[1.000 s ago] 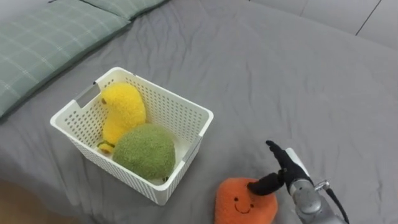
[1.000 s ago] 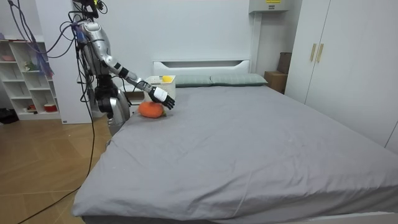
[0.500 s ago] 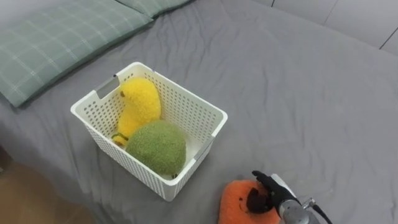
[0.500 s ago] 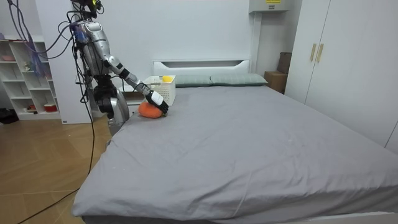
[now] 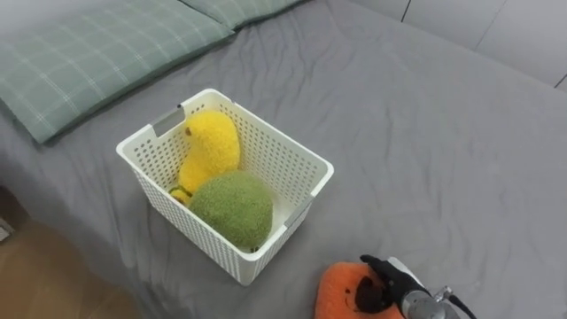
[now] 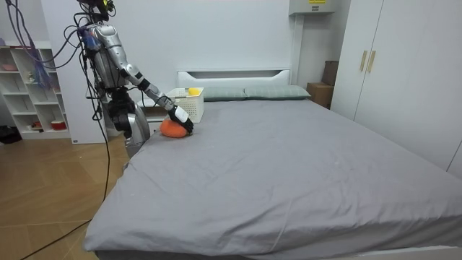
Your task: Collect toys from the bed
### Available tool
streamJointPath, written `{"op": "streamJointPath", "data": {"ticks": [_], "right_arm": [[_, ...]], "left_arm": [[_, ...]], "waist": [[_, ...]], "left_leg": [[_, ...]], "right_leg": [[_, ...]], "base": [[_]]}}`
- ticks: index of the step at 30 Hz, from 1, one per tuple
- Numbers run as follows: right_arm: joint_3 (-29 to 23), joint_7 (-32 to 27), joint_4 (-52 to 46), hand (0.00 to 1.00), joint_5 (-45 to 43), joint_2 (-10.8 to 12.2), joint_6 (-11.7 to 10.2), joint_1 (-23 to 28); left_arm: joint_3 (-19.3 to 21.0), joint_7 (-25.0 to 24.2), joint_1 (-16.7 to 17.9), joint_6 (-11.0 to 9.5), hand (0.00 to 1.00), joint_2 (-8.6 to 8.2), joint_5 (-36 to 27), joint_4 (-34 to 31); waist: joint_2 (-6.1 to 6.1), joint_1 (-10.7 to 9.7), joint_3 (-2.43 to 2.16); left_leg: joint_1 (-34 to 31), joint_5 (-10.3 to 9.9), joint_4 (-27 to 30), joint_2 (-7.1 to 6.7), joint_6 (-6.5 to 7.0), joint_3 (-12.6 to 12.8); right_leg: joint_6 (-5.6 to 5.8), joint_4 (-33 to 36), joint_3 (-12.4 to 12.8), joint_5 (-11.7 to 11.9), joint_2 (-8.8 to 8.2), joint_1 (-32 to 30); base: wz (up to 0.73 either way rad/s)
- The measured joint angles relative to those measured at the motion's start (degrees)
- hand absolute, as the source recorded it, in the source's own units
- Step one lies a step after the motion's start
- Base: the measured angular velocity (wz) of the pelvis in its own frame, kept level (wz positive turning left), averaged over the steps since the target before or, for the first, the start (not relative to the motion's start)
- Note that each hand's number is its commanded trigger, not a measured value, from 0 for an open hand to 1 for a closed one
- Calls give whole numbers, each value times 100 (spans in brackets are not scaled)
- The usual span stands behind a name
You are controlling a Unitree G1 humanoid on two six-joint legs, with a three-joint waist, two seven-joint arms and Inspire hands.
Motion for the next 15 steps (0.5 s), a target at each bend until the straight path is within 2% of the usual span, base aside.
{"op": "streamJointPath", "data": {"ticks": [2, 4, 5, 6, 7, 15], "right_arm": [[-14, 46, -5, 0, 16, -2, 27, -16], [-30, 128, -49, 34, -7, -4, 32, -49], [-31, 141, -57, 56, -13, -5, 32, -50], [-34, 176, -82, 67, -80, -11, 35, -52], [-54, 218, -156, 98, -143, -21, 48, -53], [-59, 228, -413, 100, -534, -127, 93, -116]], "left_arm": [[-1, -1, -39, -1, 0, -1, -1, 0], [-2, -12, -92, -17, 0, 0, -2, -10], [-5, -20, -106, -25, 0, 0, -2, -11], [-10, -56, -112, -57, 0, 3, -1, -12], [-97, -89, -114, -71, 0, 22, -2, -12], [-213, -125, -98, -84, 0, 38, -2, 0]], "waist": [[1, -9, 1], [-4, -19, 6], [-5, -16, 7], [-9, -9, 8], [-10, -8, 9], [-20, -9, 17]], "left_leg": [[6, -12, -4, 6, 2, 30], [2, -16, -17, 12, 5, 55], [0, -20, -17, 16, 5, 65], [-9, -28, -16, 18, 8, 79], [-20, -35, -13, 19, 10, 93], [-30, -56, -13, 14, 25, 83]], "right_leg": [[0, -5, 15, 0, 2, 5], [0, -3, 38, 0, 3, -7], [0, -1, 46, 0, 3, -13], [0, 6, 73, 0, 3, -31], [0, 16, 99, 0, 2, -61], [-1, 26, 95, 3, -11, -85]], "base": [[-4], [-6], [-9], [-11], [-11], [-2]]}}
